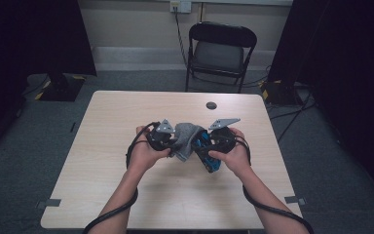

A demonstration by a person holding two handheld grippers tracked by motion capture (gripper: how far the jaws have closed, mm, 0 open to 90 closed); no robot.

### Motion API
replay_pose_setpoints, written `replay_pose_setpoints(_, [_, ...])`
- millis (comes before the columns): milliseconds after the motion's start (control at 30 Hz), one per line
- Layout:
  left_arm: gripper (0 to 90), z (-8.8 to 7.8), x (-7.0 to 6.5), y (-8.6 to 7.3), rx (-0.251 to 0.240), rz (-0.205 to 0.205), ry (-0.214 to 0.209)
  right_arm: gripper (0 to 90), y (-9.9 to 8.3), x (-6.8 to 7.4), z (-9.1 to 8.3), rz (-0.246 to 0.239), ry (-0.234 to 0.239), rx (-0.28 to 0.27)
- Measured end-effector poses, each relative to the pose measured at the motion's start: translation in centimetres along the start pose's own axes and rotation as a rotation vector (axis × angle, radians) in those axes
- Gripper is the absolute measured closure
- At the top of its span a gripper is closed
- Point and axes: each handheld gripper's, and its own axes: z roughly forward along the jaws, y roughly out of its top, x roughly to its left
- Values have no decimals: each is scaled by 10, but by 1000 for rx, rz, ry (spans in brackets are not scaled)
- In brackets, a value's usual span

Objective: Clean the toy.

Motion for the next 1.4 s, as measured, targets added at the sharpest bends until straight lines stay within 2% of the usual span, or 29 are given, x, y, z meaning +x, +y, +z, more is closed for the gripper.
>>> replay_pose_setpoints(200, [754, 5, -7, -1, 7, 11, -24, 252, 3, 1, 1, -1, -10, 0])
replay_pose_setpoints(367, [753, 7, -9, -2, 7, 9, -26, 252, 5, 1, 3, 3, -17, -1])
replay_pose_setpoints(1400, [755, 25, -28, -8, 24, 25, -87, 252, 19, 0, 1, 11, -12, -19])
